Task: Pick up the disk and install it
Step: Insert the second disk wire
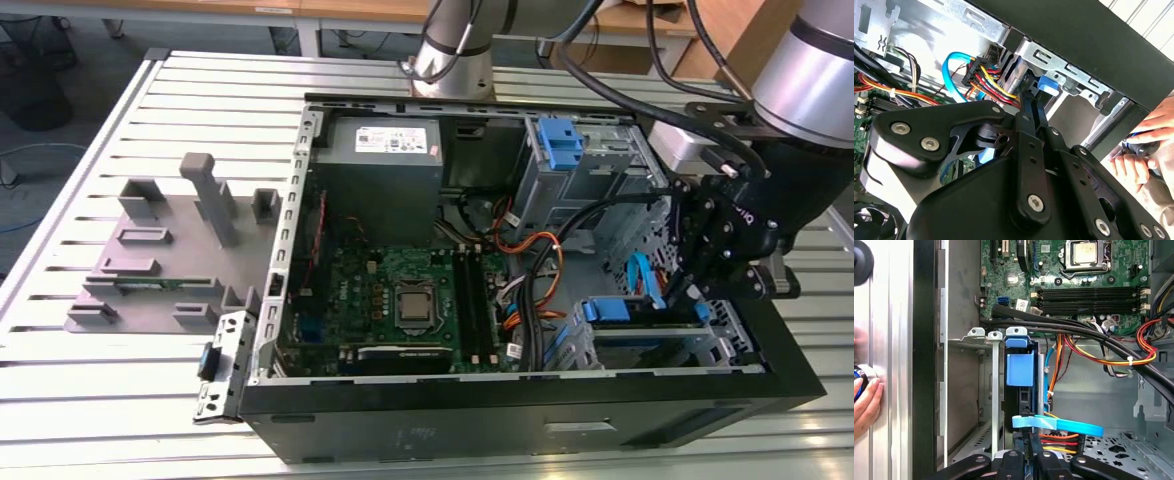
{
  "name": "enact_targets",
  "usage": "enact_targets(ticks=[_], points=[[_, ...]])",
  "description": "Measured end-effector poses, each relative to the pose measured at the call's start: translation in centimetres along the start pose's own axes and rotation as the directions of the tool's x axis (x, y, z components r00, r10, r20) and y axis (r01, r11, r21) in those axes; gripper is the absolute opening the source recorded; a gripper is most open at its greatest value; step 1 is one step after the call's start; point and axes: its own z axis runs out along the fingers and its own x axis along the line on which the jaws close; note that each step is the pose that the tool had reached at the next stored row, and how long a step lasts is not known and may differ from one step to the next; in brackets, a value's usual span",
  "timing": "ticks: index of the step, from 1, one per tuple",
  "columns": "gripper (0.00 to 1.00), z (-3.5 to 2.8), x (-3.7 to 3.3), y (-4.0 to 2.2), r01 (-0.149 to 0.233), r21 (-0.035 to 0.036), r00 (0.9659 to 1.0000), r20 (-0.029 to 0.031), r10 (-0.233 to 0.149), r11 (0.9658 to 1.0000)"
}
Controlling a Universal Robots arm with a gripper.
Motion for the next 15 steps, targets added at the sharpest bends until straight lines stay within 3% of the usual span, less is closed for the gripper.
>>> enact_targets(ticks=[13,14,15], points=[[0.18,0.06,-0.01,0.00,0.000,0.0000,1.0000,0.0010,0.000,1.0000],[0.24,0.06,-0.01,0.00,0.000,0.0000,1.0000,0.0009,0.000,1.0000],[0.24,0.05,-0.01,0.00,0.000,0.0000,1.0000,0.0007,0.000,1.0000]])
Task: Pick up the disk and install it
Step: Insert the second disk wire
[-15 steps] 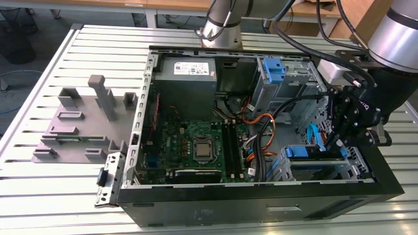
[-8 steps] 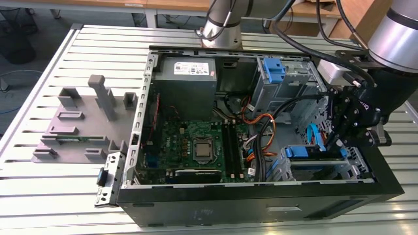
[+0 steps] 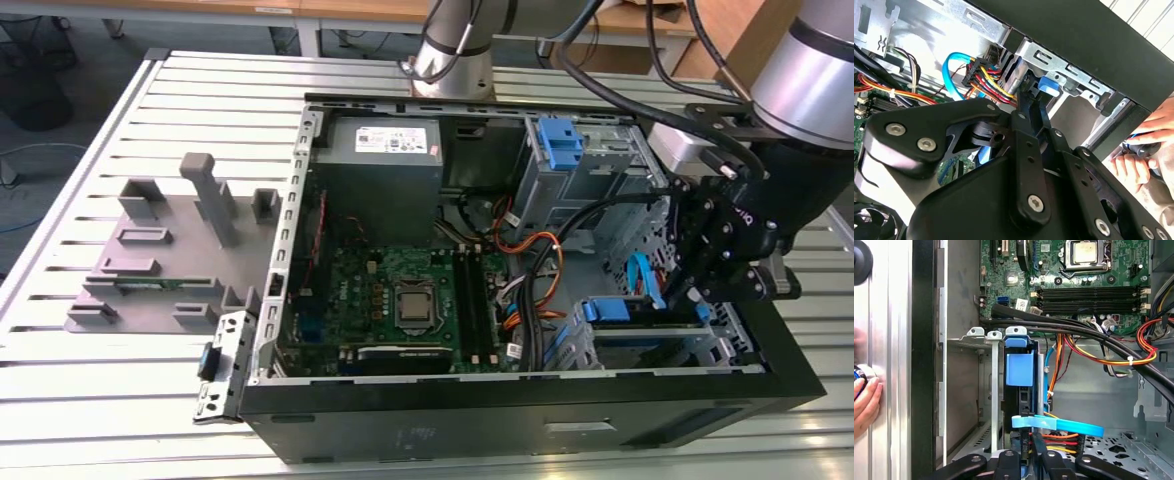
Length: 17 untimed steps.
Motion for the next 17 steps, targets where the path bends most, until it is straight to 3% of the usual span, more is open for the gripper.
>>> enact_targets(ticks=[13,14,17], points=[[0.24,-1.45,0.19,0.00,0.000,0.0000,1.0000,0.0008,0.000,1.0000],[0.24,-1.47,0.20,0.00,0.000,-0.0001,1.0000,0.0080,0.000,1.0000],[0.24,-1.47,0.30,0.00,0.000,-0.0006,0.9981,0.0612,0.000,1.0000]])
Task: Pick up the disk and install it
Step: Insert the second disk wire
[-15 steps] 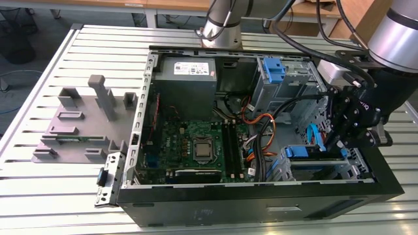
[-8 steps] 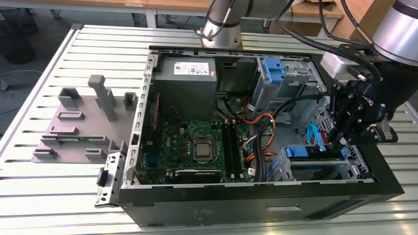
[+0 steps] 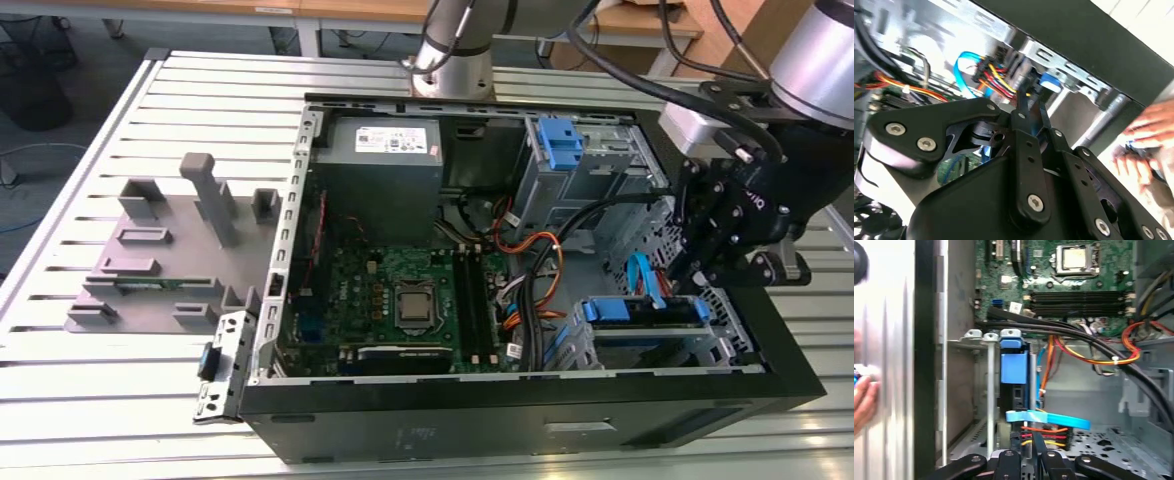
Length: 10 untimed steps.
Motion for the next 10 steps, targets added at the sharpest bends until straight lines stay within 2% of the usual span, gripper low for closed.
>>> enact_targets(ticks=[1,2,7,10], points=[[0.24,0.01,0.07,0.00,0.000,-0.0002,0.9999,0.0161,0.000,1.0000],[0.24,0.02,0.18,0.00,0.000,-0.0002,0.9998,0.0220,0.000,1.0000],[0.24,0.08,0.95,-0.01,0.000,-0.0004,0.9994,0.0341,0.000,1.0000],[0.24,0.15,1.16,-0.02,0.000,-0.0005,0.9989,0.0465,0.000,1.0000]])
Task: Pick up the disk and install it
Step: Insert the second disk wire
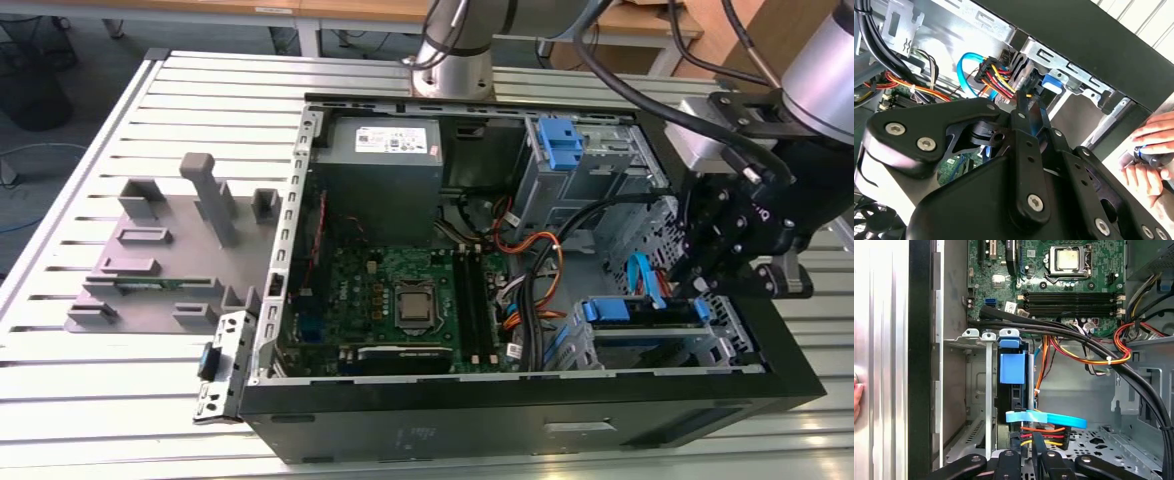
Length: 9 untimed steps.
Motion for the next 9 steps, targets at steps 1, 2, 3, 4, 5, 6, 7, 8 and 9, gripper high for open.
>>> enact_targets(ticks=[1,2,3,4,5,6,7,8,9], points=[[0.24,0.05,0.04,0.00,0.000,0.0000,1.0000,0.0049,0.000,1.0000],[0.24,0.09,0.05,0.00,0.000,-0.0001,1.0000,0.0087,0.000,1.0000],[0.24,0.12,0.06,0.00,0.000,-0.0001,0.9999,0.0102,0.000,1.0000],[0.24,0.18,0.06,0.00,0.000,-0.0001,0.9999,0.0111,0.000,1.0000],[0.24,0.27,0.06,0.00,0.000,-0.0001,0.9999,0.0115,0.000,1.0000],[0.24,0.36,0.06,0.00,0.000,-0.0001,0.9999,0.0115,0.000,1.0000],[0.24,0.46,0.06,0.00,0.000,-0.0002,0.9999,0.0116,0.000,1.0000],[0.24,0.49,0.06,0.00,0.000,-0.0002,0.9999,0.0115,0.000,1.0000],[0.24,0.49,0.06,0.00,0.000,-0.0001,0.9999,0.0113,0.000,1.0000]])
